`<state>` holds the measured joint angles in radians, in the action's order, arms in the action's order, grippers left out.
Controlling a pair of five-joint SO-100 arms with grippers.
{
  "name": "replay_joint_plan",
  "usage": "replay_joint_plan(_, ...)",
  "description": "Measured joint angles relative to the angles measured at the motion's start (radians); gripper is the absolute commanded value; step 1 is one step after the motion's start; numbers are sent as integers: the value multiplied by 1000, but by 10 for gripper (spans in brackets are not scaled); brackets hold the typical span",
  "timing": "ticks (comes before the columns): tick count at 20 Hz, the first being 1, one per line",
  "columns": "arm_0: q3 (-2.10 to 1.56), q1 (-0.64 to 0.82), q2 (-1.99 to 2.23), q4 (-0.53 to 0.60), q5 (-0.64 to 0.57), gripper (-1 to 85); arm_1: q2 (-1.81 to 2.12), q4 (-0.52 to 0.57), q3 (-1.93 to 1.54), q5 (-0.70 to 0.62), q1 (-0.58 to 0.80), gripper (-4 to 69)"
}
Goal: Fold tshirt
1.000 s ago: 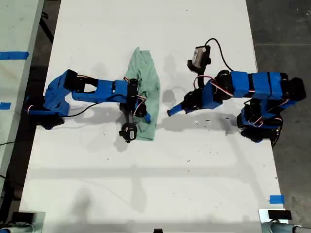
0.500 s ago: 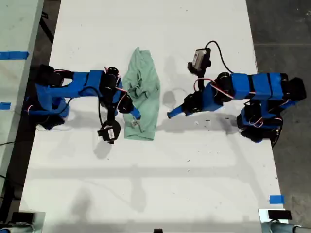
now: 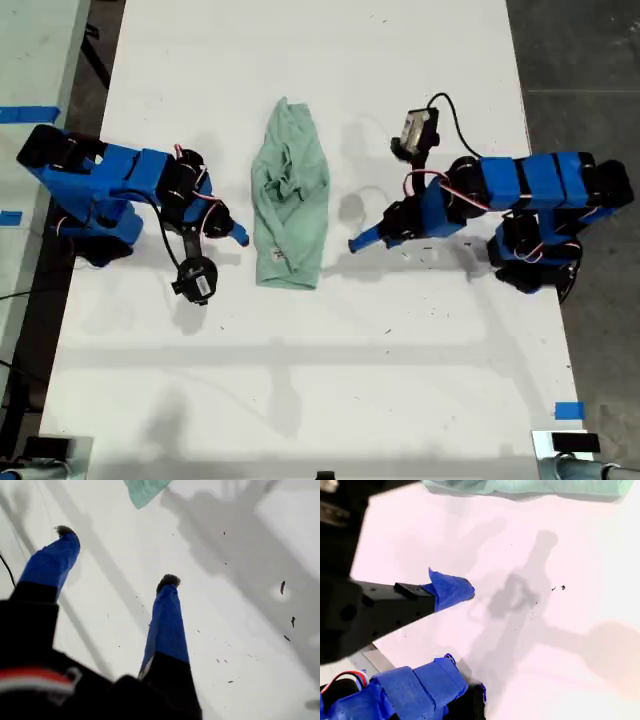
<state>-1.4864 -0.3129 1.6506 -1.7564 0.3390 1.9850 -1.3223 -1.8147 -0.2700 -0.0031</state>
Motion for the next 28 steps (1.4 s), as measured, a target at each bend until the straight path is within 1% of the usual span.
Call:
replay_joint_plan(5, -6, 2, 5, 66, -12, 294, -89, 6, 40, 2, -5, 302)
replay_joint_plan(8, -6, 37, -11, 149, -75, 292, -262, 12, 183, -8, -8, 306)
replay_joint_plan(12, 14, 78, -170, 250, -178, 292, -517, 12, 413, -31, -11, 309)
replay_joint_plan(15, 103, 92, -301, 272, -225, 286, -683, 11, 555, -31, -14, 309)
replay_joint_plan(20, 127, 101, -420, 308, -239, 291, -930, 0, 772, -43, -14, 302)
replay_joint_plan(24, 127, 101, -546, 388, -244, 302, -1108, -9, 919, -44, -14, 282)
replay_joint_plan(26, 192, 109, -615, 407, -256, 286, -1166, -9, 945, -44, -14, 260)
replay_joint_plan(28, 259, 114, -681, 428, -275, 246, -1198, -9, 976, -41, -14, 210)
